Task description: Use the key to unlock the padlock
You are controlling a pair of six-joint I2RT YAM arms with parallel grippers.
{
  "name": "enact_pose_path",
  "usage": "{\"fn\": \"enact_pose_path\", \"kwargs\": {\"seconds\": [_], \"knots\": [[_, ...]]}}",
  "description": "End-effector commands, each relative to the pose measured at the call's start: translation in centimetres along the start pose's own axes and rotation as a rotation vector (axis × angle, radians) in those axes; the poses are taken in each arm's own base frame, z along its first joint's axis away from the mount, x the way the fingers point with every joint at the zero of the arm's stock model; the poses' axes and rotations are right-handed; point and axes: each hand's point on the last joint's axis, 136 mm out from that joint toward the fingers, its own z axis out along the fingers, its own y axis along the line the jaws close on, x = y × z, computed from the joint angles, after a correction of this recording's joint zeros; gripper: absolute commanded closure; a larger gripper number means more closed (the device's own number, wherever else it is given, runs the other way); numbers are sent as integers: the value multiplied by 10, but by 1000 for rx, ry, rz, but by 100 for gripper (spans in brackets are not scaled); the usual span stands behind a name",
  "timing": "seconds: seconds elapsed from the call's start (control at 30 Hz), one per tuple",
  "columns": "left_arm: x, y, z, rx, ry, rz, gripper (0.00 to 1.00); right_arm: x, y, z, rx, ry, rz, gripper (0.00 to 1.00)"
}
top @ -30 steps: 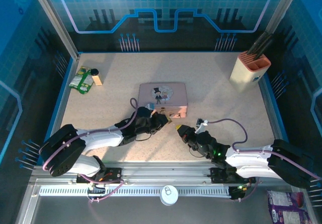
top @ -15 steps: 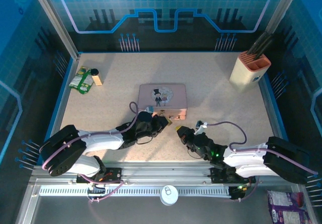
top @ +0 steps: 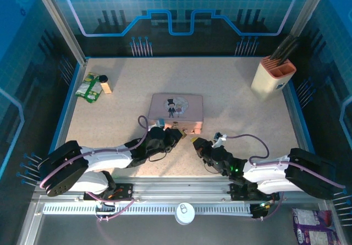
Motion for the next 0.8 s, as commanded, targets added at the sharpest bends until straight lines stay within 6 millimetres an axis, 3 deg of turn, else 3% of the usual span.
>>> {"fn": "enact_pose_path", "kwargs": {"seconds": [0.0, 0.77], "knots": [[-3, -40, -8, 148, -26, -21, 100, 3, 0, 0, -2, 0, 34, 100], [0, -38, -1, 156, -9, -39, 100, 9, 2, 2, -34, 31, 87, 100]]}}
